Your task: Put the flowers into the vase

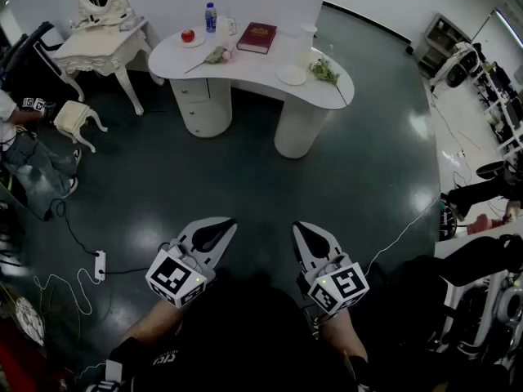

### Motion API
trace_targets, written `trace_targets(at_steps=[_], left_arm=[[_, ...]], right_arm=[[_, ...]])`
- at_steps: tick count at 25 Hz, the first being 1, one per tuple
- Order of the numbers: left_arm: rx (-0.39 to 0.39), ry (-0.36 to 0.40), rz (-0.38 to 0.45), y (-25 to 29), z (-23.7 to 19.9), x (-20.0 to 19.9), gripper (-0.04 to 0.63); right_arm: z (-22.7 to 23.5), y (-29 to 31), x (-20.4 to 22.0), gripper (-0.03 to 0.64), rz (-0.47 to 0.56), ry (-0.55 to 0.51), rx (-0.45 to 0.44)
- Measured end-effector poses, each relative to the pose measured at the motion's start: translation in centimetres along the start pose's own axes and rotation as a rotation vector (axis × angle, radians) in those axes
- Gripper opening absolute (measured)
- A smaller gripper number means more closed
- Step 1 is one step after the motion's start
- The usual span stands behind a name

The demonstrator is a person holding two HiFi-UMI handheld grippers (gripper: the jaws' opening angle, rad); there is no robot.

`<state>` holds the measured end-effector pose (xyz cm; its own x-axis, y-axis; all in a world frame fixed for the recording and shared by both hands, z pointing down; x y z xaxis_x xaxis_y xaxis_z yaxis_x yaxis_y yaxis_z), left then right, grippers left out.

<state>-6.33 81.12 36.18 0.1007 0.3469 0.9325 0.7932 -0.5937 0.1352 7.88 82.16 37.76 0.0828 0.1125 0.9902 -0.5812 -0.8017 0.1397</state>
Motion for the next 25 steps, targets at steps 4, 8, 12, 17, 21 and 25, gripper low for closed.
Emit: trace_targets(at_steps=[4,8,12,17,21,25], left_arm=[[0.016,0.001,0.000,1.0,0.9,1.2,0.012],[0.020,0.002,0.000,2.1,1.7,1.7,0.012],[0.010,-0.003,0.001,3.3,2.7,1.9,0.012],[-0.007,-0.008,0.016,4.8,3.6,1.9,0.012],[-0.023,0.000,0.024,5.7,3.6,1.6,0.012],[-0.042,-0.010,0.026,6.4,2.9,1.2,0.012]], right_arm=[[0.9,-0.9,0.4,0.026,0.001,0.005,-0.003],[1.8,-1.9,0.6,0.026,0.001,0.000,-0.006],[2.7,-3.3,1.0,0.026,-0.033,-0.100,0.001],[4.1,-4.8,1.9,0.028,-0.052,-0.123,0.000],[5.3,-5.3,2.3,0.029,-0.062,-0.109,0.004],[6.4,-5.5,2.6,0.029,-0.049,-0.090,0.023]])
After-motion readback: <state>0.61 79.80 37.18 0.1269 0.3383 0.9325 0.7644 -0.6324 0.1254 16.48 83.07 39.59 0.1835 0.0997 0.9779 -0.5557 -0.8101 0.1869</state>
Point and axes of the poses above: the fingertips, and each gripper's own axes: y forward along the fingers, z to its right, x out of its underside, the point moved 2 cm from there along -y, backward along the fingers, and after that the axes turned 13 degrees about -y, right-handed, at the moved point
